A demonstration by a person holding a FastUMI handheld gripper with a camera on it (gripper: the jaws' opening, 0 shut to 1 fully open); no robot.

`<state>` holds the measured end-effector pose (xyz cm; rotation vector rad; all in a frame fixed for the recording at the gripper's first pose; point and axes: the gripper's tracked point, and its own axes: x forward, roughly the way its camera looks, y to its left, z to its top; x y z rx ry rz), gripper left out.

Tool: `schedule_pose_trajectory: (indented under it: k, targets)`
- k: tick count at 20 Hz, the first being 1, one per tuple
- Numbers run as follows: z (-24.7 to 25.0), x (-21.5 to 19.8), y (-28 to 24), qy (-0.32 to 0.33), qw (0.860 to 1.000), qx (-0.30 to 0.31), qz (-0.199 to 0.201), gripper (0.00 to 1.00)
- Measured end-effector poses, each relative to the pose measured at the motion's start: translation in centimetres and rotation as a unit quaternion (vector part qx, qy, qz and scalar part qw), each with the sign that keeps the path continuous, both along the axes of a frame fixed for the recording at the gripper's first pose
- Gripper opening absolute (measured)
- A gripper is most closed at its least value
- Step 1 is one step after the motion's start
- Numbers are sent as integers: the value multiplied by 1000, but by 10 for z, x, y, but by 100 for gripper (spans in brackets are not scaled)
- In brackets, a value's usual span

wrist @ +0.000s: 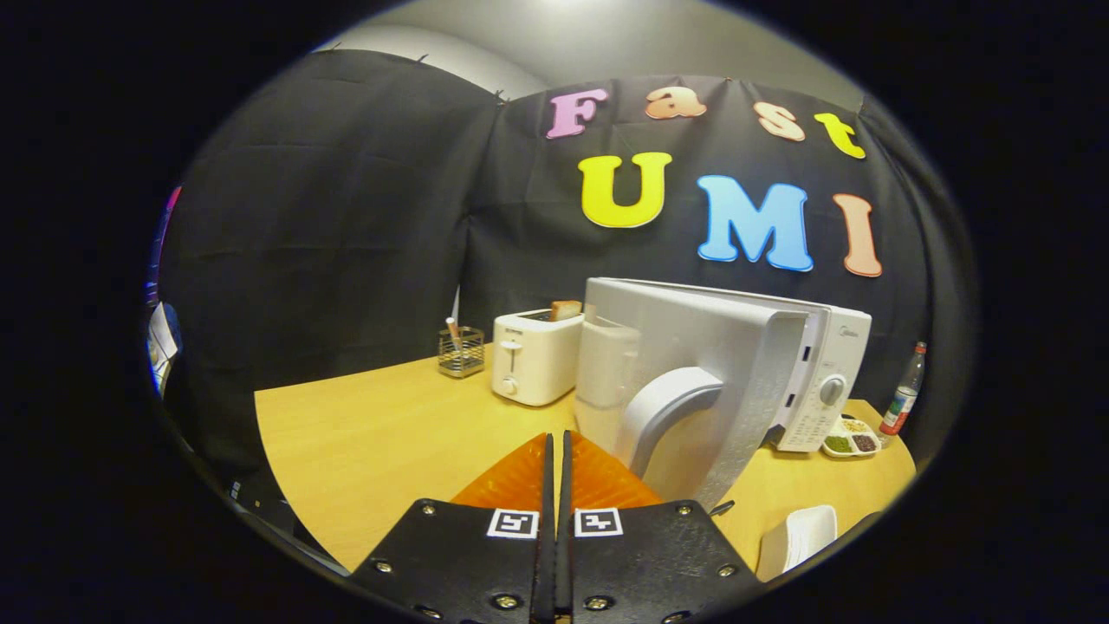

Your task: Open the microwave, put the food inside, and close the microwave door.

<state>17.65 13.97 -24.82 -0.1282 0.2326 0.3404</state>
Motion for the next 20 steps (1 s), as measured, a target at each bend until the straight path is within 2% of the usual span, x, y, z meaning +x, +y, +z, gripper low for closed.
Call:
schedule_pose_trajectory:
  k: [8, 20]
  targets:
    - [8, 65, -89, -7, 995, 1, -98, 1]
    - [-2, 180, -176, -43, 976, -8, -215, 1]
